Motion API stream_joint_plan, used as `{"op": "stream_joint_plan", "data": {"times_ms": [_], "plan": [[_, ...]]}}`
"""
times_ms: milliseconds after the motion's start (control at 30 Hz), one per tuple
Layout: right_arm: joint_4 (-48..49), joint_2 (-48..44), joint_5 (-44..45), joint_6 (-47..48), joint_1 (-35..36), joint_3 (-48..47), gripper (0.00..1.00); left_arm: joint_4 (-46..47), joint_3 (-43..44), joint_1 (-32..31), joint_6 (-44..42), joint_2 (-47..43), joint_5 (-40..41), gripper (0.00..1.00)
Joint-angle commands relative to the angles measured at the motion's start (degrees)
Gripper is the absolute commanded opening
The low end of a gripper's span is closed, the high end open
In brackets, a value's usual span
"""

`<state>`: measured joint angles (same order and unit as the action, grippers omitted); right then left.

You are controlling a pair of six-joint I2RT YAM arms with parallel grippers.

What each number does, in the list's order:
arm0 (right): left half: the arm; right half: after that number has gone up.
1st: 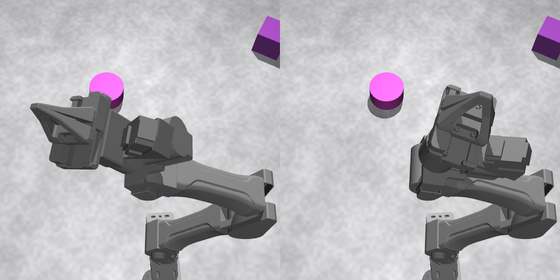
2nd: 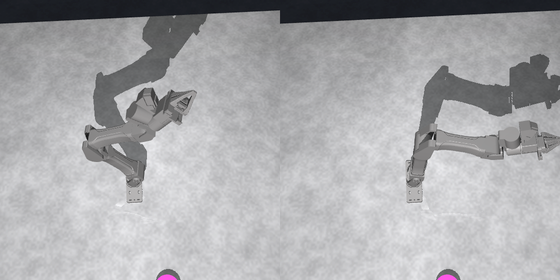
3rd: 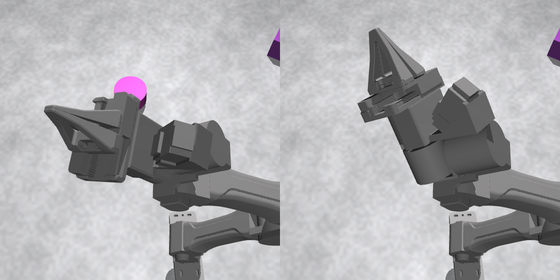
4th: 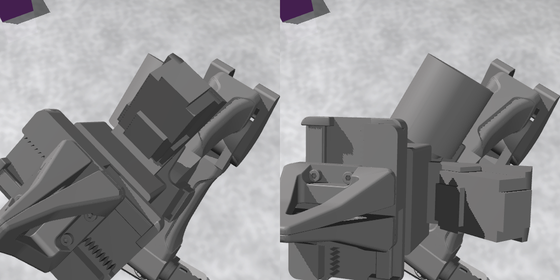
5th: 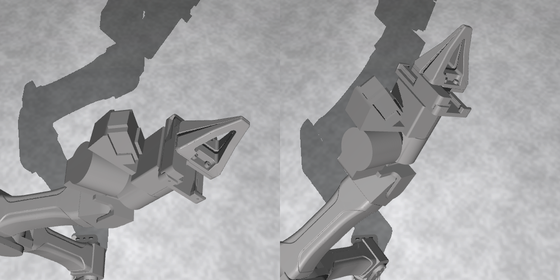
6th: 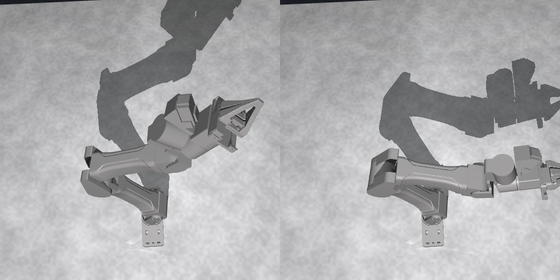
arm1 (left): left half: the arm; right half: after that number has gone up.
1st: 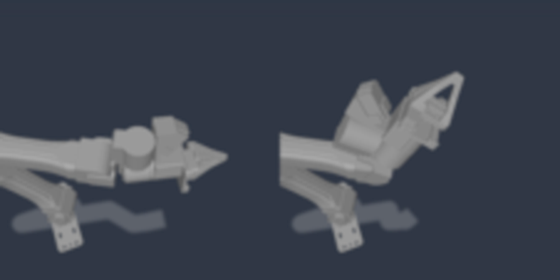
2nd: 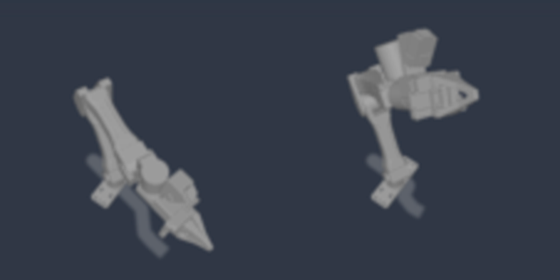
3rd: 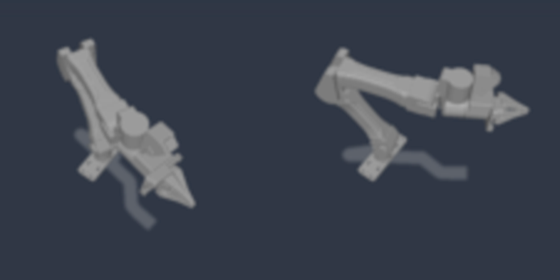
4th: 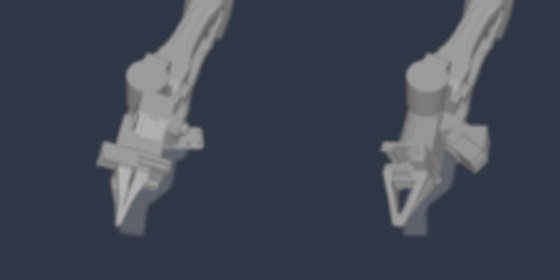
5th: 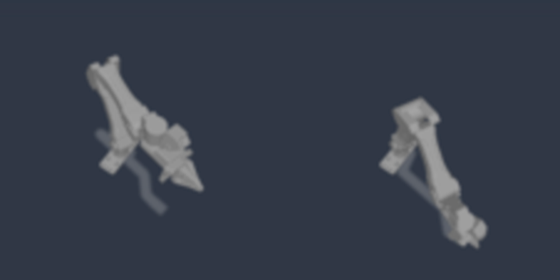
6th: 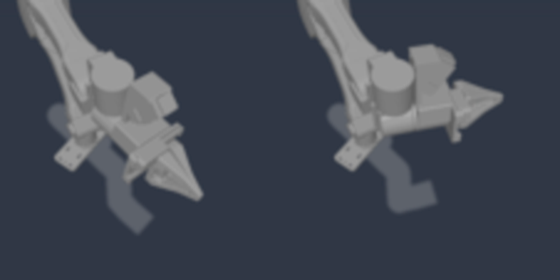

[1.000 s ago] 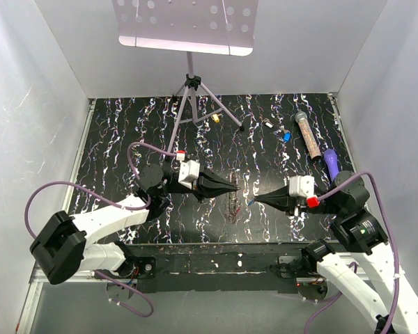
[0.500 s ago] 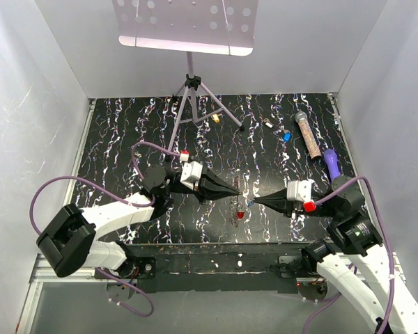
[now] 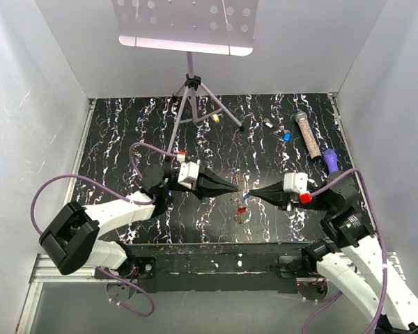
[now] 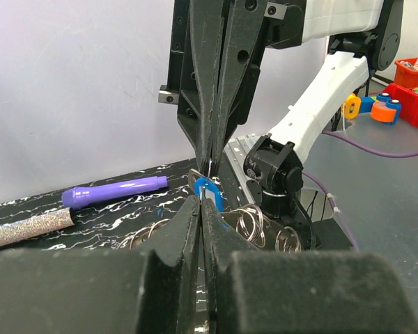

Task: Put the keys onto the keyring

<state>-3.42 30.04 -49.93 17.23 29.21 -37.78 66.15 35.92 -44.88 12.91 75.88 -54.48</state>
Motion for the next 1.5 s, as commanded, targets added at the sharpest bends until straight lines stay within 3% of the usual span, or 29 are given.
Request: {"op": "stream_joint_plan", "data": {"times_ms": [0,567,1467], "plan": [[6.3,0.8,-0.5,-2.4,-0.2,-0.1,0.01,2.7,-0.3,0.2,-1.1,-1.0,1.7,0.0],[9.6,3.5,1.4,-4.0,0.6,-0.7,0.01,10.0,-1.5,-0.4,3.6,0.9,6.8,0.0],[10.7,4.7,1.1,-6.9,0.9,-1.5,0.01,7.9,-2.3,-1.0,0.5,-0.4,9.0,0.0]]}}
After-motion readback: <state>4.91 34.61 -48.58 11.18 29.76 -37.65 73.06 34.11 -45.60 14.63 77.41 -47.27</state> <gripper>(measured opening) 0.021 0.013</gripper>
